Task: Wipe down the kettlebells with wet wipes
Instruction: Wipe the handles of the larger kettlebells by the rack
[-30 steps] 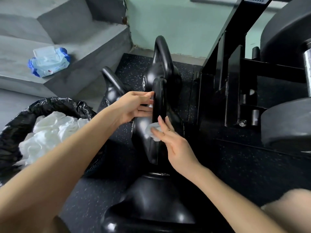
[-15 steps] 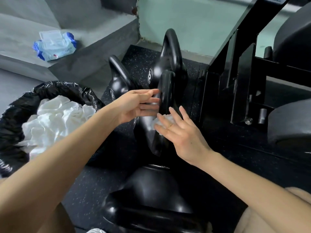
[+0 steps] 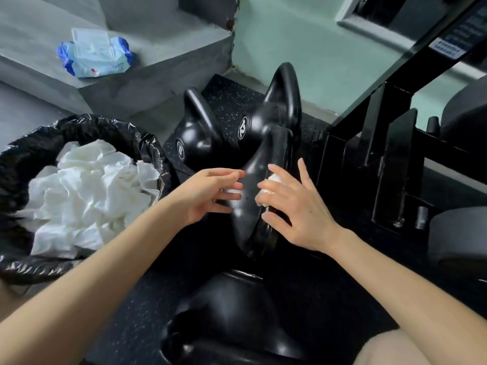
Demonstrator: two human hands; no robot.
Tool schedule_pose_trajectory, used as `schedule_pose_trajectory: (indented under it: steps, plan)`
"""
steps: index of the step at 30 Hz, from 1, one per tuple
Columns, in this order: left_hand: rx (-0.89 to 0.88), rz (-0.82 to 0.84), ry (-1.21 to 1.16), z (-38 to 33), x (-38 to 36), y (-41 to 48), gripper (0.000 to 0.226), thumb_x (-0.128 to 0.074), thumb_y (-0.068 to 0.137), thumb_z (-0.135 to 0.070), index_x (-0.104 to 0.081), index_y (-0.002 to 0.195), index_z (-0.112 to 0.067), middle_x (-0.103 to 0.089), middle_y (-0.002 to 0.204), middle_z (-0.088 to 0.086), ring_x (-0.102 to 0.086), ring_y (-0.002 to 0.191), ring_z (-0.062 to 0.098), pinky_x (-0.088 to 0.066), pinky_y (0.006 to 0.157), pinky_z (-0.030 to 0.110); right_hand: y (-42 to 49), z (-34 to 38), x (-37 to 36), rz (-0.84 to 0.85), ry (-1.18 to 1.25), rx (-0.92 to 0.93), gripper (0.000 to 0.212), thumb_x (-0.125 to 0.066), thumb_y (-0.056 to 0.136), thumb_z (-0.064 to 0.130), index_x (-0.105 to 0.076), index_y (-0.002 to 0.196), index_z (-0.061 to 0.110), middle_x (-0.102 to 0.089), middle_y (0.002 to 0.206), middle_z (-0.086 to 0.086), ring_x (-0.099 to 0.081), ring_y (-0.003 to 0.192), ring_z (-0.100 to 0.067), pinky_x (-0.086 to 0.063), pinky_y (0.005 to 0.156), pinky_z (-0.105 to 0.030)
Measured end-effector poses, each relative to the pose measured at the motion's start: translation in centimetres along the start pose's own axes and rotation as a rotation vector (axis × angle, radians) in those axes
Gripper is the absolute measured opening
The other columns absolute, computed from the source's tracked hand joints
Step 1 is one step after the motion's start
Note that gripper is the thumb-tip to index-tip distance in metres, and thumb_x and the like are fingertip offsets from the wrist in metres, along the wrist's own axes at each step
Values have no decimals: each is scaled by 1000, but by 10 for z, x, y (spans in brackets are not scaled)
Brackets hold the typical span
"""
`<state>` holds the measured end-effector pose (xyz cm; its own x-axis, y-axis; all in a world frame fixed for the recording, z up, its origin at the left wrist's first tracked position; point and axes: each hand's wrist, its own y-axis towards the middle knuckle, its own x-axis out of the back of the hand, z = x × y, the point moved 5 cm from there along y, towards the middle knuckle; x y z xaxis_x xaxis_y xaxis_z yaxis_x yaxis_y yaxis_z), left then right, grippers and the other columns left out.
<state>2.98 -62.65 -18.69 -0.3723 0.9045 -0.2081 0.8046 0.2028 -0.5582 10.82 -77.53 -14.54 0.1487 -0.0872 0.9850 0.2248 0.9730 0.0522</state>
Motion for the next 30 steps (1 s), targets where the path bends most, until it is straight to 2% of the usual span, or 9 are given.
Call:
schedule_pose_trajectory:
  steps: [3,9,11,14,17,21,24,26,30]
  plan:
    - [23,-5,-22,8,-1,3,18,-51,94,-28,-65,105,-22,-62,108,5,-61,96,20,-50,86,43,21,-17,0,19,-39,13,31,-43,92,44,-68,93,27,-62,110,8,-38,133,-18,4,115,-56]
    - [-2,2,-63,7,-6,7,18,-52,94,-29,-66,105,-23,-62,105,4,-60,94,20,-51,82,39,57,-43,4,-60,55,-161,41,-38,88,43,-71,76,21,-65,101,4,-41,130,-21,4,114,-57]
    - [-28,-16,-54,4,-6,7,20,-53,93,-30,-65,107,-23,-63,104,2,-61,93,18,-50,79,36,42,-26,1,-79,14,-95,37,-43,88,39,-70,73,20,-65,91,6,-44,125,-22,0,114,-60]
    - [-51,-38,-53,1,-2,8,21,-54,93,-30,-66,107,-23,-64,102,1,-62,92,17,-50,82,37,18,4,-13,-82,-83,122,25,-56,85,34,-69,68,20,-62,75,6,-55,107,-21,-8,113,-63]
    - [-61,-61,-51,-2,2,9,17,-53,93,-29,-67,100,-24,-63,100,0,-61,92,16,-50,80,36,40,-14,-6,-82,-139,173,32,-52,85,32,-67,60,20,-59,64,5,-58,89,-21,-10,113,-61]
    - [-74,-89,-34,-3,6,13,17,-52,93,-30,-68,97,-25,-63,97,-2,-61,93,15,-46,82,35,97,-72,9,11,-16,-31,40,-38,82,35,-68,59,19,-54,66,0,-55,87,-21,4,115,-55]
    - [-87,-117,-8,-7,6,16,19,-52,93,-31,-67,101,-24,-64,97,-4,-60,93,14,-41,82,35,111,-87,4,103,53,-102,44,-34,78,39,-69,60,19,-52,67,-3,-51,86,-19,4,115,-57]
    - [-101,-134,1,-10,5,15,19,-51,93,-31,-67,101,-23,-65,97,-5,-59,92,14,-38,81,34,105,-78,5,88,68,-145,43,-35,75,38,-69,58,19,-53,67,-1,-53,90,-21,5,116,-54]
    - [-129,-132,-15,-15,6,10,18,-52,93,-31,-68,98,-23,-64,97,-5,-56,86,11,-35,75,30,69,-35,-2,23,-133,24,35,-44,78,31,-68,55,21,-55,57,6,-55,80,-20,-3,116,-53]
